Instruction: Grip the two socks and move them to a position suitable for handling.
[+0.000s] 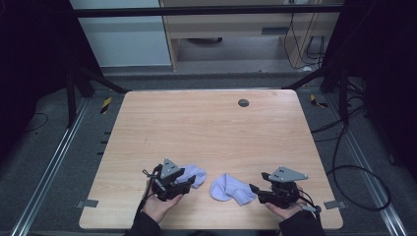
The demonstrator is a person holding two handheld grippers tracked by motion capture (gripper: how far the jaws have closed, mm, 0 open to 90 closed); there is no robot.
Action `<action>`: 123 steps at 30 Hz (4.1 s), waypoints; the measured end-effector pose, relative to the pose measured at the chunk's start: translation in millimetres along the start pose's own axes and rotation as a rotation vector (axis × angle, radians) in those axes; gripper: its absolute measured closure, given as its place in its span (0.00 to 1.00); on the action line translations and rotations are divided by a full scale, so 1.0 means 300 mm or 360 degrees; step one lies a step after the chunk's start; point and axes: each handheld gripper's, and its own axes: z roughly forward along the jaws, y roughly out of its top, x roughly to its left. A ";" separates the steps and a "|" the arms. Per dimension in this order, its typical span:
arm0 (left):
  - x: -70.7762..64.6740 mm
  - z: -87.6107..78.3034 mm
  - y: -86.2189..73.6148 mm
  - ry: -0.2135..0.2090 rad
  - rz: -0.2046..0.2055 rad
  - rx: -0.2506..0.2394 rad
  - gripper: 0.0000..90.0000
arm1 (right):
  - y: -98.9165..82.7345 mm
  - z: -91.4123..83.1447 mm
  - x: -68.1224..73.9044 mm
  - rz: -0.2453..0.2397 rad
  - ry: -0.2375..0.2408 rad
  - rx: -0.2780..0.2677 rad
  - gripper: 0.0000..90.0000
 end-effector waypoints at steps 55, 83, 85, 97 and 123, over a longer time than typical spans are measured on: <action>-0.180 0.182 -0.025 -0.0152 0.0149 0.0300 0.97 | -0.058 0.121 0.102 -0.0120 0.0299 0.0339 0.97; -0.181 0.184 -0.024 -0.0171 0.0186 0.0297 0.97 | -0.004 0.059 -0.008 0.0172 0.0080 0.0001 0.98; -0.182 0.185 -0.024 -0.0170 0.0189 0.0295 0.97 | -0.004 0.061 -0.022 0.0188 0.0036 0.0003 0.98; -0.183 0.188 -0.023 -0.0168 0.0207 0.0287 0.96 | -0.029 0.093 -0.104 0.0238 -0.0142 0.0105 0.95; -0.194 0.199 -0.017 -0.0149 0.0216 0.0278 0.97 | -0.034 0.142 -0.148 0.0163 -0.0102 0.0213 0.95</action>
